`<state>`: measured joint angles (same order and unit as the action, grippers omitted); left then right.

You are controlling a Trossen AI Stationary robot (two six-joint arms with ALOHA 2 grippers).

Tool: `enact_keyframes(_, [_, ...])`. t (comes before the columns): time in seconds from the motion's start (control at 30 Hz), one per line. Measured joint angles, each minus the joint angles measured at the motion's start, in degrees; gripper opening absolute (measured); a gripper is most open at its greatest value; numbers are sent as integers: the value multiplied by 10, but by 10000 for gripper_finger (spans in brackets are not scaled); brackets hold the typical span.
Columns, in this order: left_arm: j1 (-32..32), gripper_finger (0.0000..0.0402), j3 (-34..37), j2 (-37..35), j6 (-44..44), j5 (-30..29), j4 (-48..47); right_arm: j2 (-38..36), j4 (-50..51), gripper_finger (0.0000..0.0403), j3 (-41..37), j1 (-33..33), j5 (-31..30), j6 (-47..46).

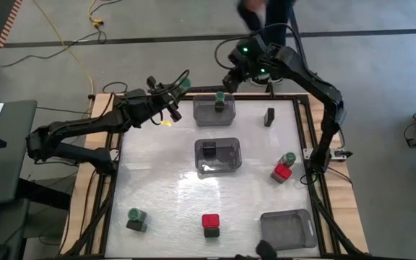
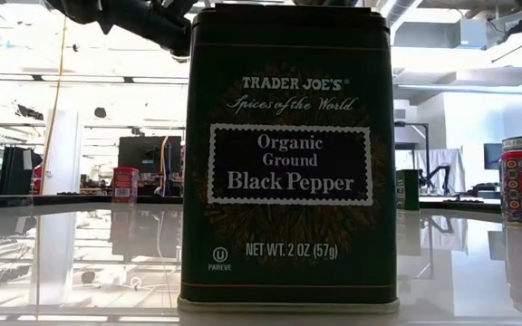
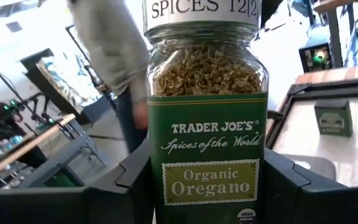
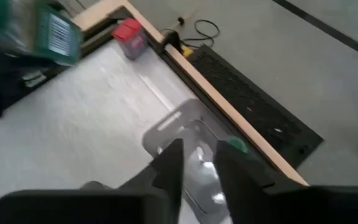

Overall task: Sort spices by type
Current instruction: Put the green seasoning bottle into the top black bin

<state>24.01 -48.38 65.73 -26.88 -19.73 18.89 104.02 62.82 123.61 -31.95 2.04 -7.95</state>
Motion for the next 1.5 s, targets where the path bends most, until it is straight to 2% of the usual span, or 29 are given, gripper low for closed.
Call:
enact_keyframes(0.33, [0,189,0,0,-34,17,-21,58,-28,277,66,56,29,-10])
enact_keyframes(0.53, [0,189,0,0,-44,17,-39,71,-78,335,83,91,30,-18])
enact_keyframes(0.83, [0,189,0,0,-68,17,-41,77,-170,342,84,124,28,-61])
enact_keyframes(1.0, [0,189,0,0,-68,17,-41,97,-167,342,83,125,11,-71])
enact_keyframes(1.5, [-4,189,0,0,-78,17,-60,133,-181,342,84,130,10,-70])
